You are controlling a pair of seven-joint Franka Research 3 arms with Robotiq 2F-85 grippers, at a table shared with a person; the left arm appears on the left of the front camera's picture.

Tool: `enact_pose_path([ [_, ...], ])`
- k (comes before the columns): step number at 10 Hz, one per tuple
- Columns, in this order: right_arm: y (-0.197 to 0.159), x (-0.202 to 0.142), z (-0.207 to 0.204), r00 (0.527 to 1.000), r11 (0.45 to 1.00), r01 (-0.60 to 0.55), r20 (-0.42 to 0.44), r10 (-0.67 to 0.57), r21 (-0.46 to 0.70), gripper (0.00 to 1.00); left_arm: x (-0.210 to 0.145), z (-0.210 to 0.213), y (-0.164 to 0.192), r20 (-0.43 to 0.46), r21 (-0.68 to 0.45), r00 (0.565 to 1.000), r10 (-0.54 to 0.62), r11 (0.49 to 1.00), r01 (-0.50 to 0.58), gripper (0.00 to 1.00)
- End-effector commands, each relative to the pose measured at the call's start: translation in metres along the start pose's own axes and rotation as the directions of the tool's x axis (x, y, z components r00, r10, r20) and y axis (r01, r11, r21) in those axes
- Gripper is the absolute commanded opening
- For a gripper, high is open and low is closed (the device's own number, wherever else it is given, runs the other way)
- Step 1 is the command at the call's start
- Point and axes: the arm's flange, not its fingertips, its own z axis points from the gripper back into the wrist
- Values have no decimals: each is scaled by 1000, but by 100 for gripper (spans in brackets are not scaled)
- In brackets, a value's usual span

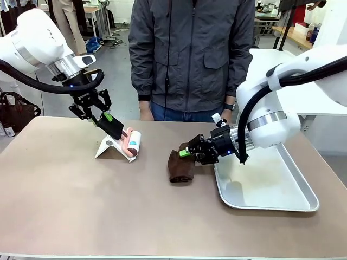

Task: Clean the surface of the table.
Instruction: Return the Lint Roller and towel to their original positions.

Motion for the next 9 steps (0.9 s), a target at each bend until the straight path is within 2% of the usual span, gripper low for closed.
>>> enact_pose_path([
  [1, 7, 4, 0, 1000, 1000, 4, -10, -4, -12, 100, -2, 6, 2, 0, 9, 1000, -16, 1000, 16, 100],
  [2, 8, 4, 0, 1000, 1000, -8, -9, 8, -15, 93, -2, 9, 3, 7, 12, 1000, -15, 1000, 15, 100],
  [3, 10, 2, 1, 1000, 1000, -18, -17, 18, -18, 100, -4, 14, 7, 18, 15, 1000, -15, 1000, 15, 100],
  [5, 21, 1, 3, 998, 996, -45, -47, 41, -72, 100, -11, 25, 14, 29, 16, 999, -20, 1000, 20, 100],
  [9, 78, 9, 20, 986, 925, -145, -125, 107, -351, 100, -56, 59, 32, 54, -50, 995, -79, 995, 82, 100],
])
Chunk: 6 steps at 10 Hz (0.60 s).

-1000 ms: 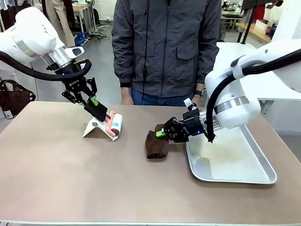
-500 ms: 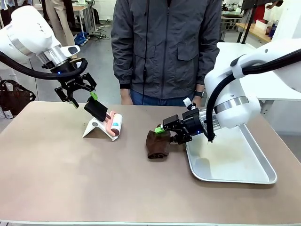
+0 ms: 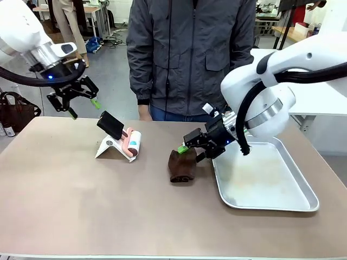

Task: Clean the surface of the table.
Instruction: Return the Lint Roller and towel to their original positions.

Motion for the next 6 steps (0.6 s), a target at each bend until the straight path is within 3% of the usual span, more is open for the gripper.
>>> enact_pose_path([
  [1, 20, 6, 31, 999, 981, 30, -10, -33, -192, 100, -39, 20, 19, 16, -66, 999, -42, 997, 43, 100],
  [2, 19, 1, 47, 998, 963, 66, 29, -60, -262, 100, -62, 32, 33, -7, -112, 997, -80, 991, 79, 100],
  [3, 18, -8, 64, 995, 963, 87, 68, -72, -257, 100, -88, 47, 51, 29, -150, 995, -92, 984, 95, 100],
  [6, -4, -39, 130, 961, 982, 188, 209, -180, -17, 100, -156, 78, 109, 92, -352, 988, -126, 924, 150, 100],
])
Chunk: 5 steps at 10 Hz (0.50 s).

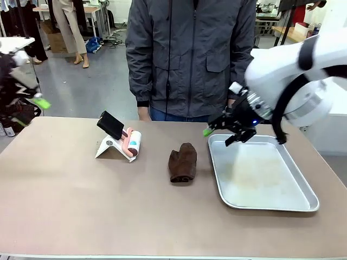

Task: Clean the surface of the table.
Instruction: Return the Lint Roller and towel to their original positions.

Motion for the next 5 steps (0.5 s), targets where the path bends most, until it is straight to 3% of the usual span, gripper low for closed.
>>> enact_pose_path([
  [1, -32, -26, 33, 997, 984, 68, 32, -74, 164, 100, -30, 5, 24, 16, -166, 1000, -24, 986, 27, 100],
  [5, -99, -69, 100, 985, 857, 164, -32, -171, 488, 100, -91, -4, 63, 127, -352, 992, -2, 935, 47, 100],
])
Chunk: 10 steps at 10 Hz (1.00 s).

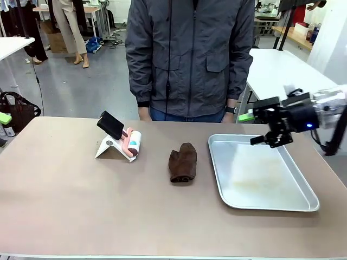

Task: Clean the surface of the table.
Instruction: Return the Lint Roller and towel to their original positions.

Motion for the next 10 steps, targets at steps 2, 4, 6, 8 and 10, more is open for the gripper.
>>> enact_pose_path([
  [2, -48, -33, 58, 998, 972, 67, 6, -70, 226, 100, -17, -1, 23, 67, -97, 997, -34, 994, 40, 100],
  [4, -69, -42, 71, 991, 953, 123, 7, -130, 275, 100, -15, -7, 34, 92, -193, 993, -74, 977, 91, 100],
  [6, -80, -47, 65, 993, 945, 113, -12, -115, 307, 100, -4, -21, 29, 90, -288, 988, -125, 946, 146, 100],
  [8, -67, 7, 91, 988, 951, 152, -16, -154, 270, 100, 6, -31, 15, 183, -314, 977, -108, 935, 162, 100],
  [10, -67, 7, 91, 988, 951, 152, -16, -154, 270, 100, -7, -25, 26, 98, -266, 990, -102, 956, 125, 100],
])
